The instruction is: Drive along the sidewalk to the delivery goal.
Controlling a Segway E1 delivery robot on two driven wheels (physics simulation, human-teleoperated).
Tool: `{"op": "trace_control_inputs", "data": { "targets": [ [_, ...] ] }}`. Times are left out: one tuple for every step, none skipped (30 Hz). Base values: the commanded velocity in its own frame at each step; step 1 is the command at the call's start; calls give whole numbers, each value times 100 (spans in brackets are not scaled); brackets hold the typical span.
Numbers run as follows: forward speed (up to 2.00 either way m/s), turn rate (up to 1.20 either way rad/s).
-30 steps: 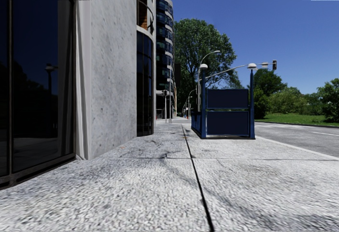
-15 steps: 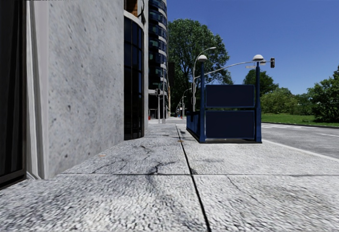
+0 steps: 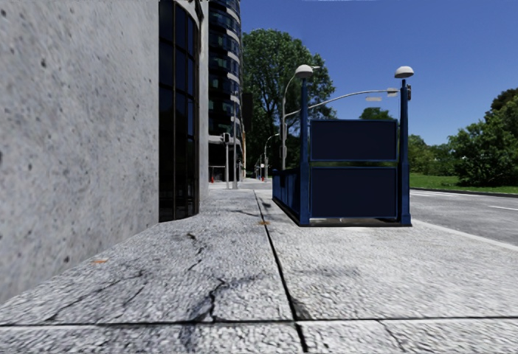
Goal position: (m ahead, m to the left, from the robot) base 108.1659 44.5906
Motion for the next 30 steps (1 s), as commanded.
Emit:
{"op": "trace_control_inputs", "data": {
  "targets": [
    [192, 0],
    [192, 0],
    [192, 0],
    [192, 0],
    [192, 0],
    [192, 0],
    [192, 0],
    [192, 0],
    [192, 0],
    [192, 0],
    [192, 0],
    [192, 0],
    [192, 0],
    [192, 0],
    [192, 0],
    [192, 0],
    [192, 0],
    [192, 0],
    [192, 0],
    [192, 0],
    [192, 0],
    [192, 0],
    [192, 0],
    [192, 0],
    [192, 39],
    [192, 62],
    [192, 61],
    [192, 61],
    [192, 13],
    [192, 2]
  ]
}}
